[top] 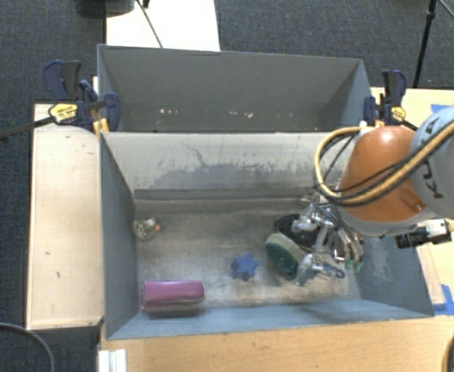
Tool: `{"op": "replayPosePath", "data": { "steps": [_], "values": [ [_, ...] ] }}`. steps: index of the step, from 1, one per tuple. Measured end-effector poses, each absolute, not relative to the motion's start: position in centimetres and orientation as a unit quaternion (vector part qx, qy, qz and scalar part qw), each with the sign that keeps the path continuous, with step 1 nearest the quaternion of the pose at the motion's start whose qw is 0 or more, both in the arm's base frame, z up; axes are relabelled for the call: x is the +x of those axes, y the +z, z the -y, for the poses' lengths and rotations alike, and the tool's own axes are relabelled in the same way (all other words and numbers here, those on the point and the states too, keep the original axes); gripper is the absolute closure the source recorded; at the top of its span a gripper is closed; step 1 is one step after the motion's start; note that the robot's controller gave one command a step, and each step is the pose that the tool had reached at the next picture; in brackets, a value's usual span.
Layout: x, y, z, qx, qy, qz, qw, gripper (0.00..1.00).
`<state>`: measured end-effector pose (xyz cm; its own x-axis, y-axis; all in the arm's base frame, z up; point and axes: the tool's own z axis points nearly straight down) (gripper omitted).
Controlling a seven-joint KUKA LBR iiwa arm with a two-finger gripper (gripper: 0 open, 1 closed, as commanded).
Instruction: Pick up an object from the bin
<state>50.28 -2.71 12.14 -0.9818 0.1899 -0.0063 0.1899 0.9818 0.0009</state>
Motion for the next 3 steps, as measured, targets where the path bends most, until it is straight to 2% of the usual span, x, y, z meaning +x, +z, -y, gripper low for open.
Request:
{"op": "replayPosePath", "data": {
  "steps": [1, 2, 3],
  "values": [
    [52.4, 11.0, 1.2, 0.145, 0.001, -0.989, 0.005, 0.00],
    [52.1, 9.6, 2.0, 0.216, 0.004, -0.976, 0.014, 0.00],
    [52.4, 9.3, 2.4, 0.254, 0.005, -0.967, 0.018, 0.00]
  ]
}}
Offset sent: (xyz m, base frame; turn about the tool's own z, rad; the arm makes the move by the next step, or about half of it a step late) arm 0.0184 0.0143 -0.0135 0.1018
